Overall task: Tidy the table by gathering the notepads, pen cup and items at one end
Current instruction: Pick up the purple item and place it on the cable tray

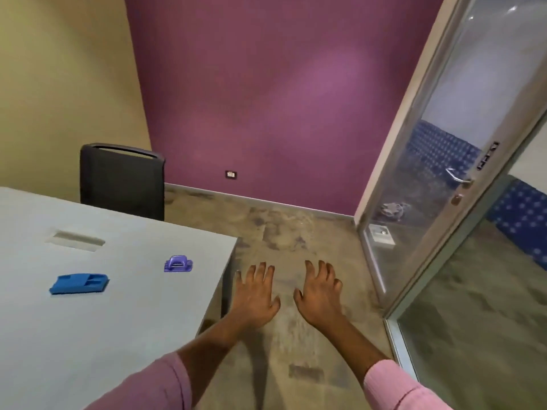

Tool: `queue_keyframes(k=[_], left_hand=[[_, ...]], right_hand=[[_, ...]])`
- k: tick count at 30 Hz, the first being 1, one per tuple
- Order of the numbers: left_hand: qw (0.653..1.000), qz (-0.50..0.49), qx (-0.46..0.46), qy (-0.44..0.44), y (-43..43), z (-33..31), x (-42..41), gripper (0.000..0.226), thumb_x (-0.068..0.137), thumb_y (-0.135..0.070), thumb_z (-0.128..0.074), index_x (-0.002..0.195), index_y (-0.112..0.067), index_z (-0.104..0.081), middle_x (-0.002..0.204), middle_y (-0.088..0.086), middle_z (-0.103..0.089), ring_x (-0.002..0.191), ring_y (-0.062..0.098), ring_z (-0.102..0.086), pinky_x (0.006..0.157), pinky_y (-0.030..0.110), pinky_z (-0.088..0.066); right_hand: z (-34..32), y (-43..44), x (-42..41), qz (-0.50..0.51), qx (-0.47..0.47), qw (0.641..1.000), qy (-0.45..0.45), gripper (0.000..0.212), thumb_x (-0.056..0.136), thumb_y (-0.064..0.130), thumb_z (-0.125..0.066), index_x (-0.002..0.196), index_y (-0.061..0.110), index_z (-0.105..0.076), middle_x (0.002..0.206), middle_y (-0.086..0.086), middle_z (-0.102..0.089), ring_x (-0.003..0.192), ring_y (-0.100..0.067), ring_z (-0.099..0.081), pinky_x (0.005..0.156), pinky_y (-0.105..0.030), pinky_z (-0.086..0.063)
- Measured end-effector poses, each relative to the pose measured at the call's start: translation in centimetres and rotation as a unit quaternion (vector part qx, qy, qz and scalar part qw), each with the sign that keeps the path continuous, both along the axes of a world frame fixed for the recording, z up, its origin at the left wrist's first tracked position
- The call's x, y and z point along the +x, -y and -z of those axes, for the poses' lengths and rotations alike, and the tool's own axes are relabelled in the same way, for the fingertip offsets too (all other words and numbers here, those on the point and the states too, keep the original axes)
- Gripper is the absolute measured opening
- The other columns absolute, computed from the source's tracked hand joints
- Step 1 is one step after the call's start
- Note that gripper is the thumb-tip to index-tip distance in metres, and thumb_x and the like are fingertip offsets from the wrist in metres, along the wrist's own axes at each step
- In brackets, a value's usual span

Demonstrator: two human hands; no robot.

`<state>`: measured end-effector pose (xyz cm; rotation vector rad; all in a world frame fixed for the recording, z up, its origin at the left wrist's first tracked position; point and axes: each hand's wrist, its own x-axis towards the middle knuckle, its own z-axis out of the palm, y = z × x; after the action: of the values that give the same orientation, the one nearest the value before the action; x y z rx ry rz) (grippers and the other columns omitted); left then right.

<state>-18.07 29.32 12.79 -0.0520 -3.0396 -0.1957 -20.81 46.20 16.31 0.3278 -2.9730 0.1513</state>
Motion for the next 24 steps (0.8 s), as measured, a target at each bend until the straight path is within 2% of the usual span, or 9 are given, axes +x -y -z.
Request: queue_keyframes(k=[2,9,14,19,24], left_hand=[[0.999,-0.039,0.001,-0.005,2.1,0.0,-2.8,0.079,0.085,-0.062,-0.026,0.149,-0.017,-0.013,0.158,0.012,-0.020,0.142,0.034,-0.023,0.111,0.061,-0.017],[0.986,-0.162,0.003,0.032,8.9,0.5,-8.8,0.080,0.085,-0.064,-0.030,0.150,-0.020,-0.013,0.160,0.009,-0.014,0.146,0.034,-0.016,0.113,0.063,-0.012],[0.961,-0.275,0.014,0.036,12.7,1.9,-11.1,0.077,0.084,-0.058,-0.035,0.148,-0.016,-0.022,0.158,0.013,-0.022,0.142,0.037,-0.025,0.110,0.061,-0.023],[0.916,-0.398,0.017,0.046,16.0,3.0,-13.7,0.075,0.087,-0.059,-0.034,0.149,-0.020,-0.019,0.160,0.011,-0.017,0.144,0.035,-0.020,0.113,0.061,-0.013],[0.861,-0.505,0.046,0.042,18.3,3.6,-14.8,0.077,0.088,-0.059,-0.039,0.149,-0.021,-0.015,0.161,0.009,-0.013,0.146,0.033,-0.015,0.114,0.060,-0.012]], right_hand=[[0.3,1.9,-4.2,-0.040,0.011,0.999,-0.005,0.073,0.087,0.054,-0.045,0.147,0.020,-0.022,0.151,-0.017,-0.027,0.139,-0.037,-0.022,0.102,-0.051,-0.032],[1.2,10.0,-14.5,-0.169,-0.007,0.985,0.018,0.071,0.088,0.053,-0.046,0.148,0.022,-0.023,0.154,-0.016,-0.026,0.142,-0.036,-0.021,0.106,-0.051,-0.030],[2.7,15.9,-20.5,-0.272,0.004,0.962,0.028,0.070,0.089,0.058,-0.043,0.147,0.024,-0.023,0.156,-0.013,-0.024,0.143,-0.032,-0.021,0.110,-0.048,-0.026],[4.6,21.1,-26.1,-0.377,0.017,0.925,0.035,0.072,0.087,0.057,-0.045,0.146,0.024,-0.022,0.154,-0.014,-0.026,0.141,-0.033,-0.023,0.108,-0.050,-0.026],[5.9,26.1,-29.6,-0.465,0.051,0.883,0.046,0.074,0.086,0.058,-0.046,0.146,0.024,-0.020,0.153,-0.014,-0.028,0.141,-0.034,-0.024,0.108,-0.052,-0.027]])
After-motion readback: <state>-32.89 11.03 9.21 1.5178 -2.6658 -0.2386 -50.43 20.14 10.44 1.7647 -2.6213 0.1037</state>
